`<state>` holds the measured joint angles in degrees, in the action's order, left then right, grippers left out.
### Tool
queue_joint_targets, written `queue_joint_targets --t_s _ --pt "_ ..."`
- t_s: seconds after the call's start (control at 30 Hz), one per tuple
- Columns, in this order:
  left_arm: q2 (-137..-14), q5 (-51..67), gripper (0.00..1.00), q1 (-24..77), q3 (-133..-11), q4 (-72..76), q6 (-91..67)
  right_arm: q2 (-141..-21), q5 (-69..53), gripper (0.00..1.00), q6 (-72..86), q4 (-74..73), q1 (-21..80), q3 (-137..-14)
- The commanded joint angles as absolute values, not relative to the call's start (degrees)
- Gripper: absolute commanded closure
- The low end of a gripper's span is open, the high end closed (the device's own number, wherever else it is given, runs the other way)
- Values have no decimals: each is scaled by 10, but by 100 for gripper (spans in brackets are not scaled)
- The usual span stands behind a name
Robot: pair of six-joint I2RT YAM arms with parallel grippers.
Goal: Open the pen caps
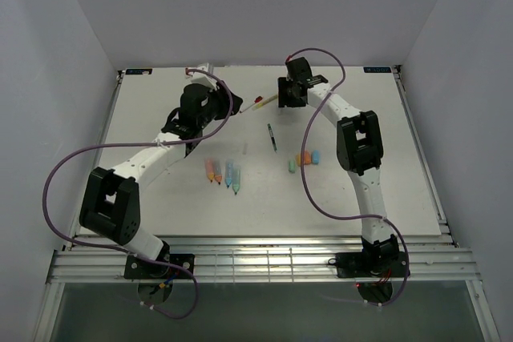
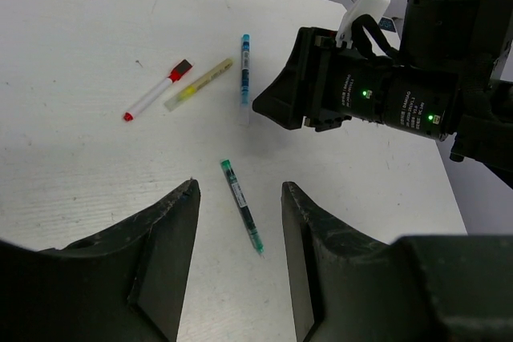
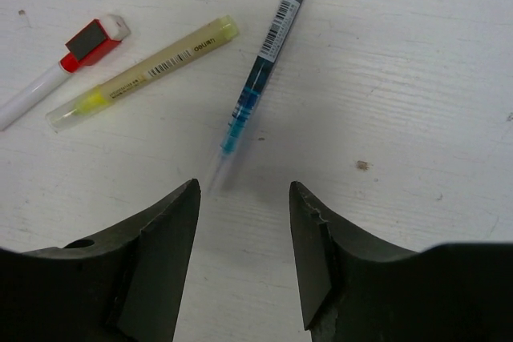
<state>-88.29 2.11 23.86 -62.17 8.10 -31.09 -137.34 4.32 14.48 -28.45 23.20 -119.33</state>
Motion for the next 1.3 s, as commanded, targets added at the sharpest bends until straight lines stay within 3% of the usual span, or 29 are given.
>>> queue_joint_targets --t_s 0.0,0.2,0.4,0.53,0.7,0.8,0.87,1.27 --pt "-858 23 44 243 -600 109 -326 -1390 49 46 134 -231 245 -1198" --pt "-840 25 44 243 -557 132 -329 -1421 51 48 148 -231 255 -1224" --pt "-817 10 44 243 -530 139 -334 -1465 76 56 157 -267 269 -1269" --pt "-798 -11 44 243 -508 137 -353 -1483 119 70 177 -307 276 -1285" --pt "-761 -16 44 243 -489 138 -360 -1473 145 77 207 -327 277 -1248" --pt "-757 -3 44 243 -486 138 -363 -1469 155 87 228 -345 277 -1241" --pt "-760 13 44 243 -486 138 -356 -1447 149 92 251 -326 277 -1198" --pt "-740 132 45 243 -466 93 -346 -1301 113 92 301 -173 277 -957"
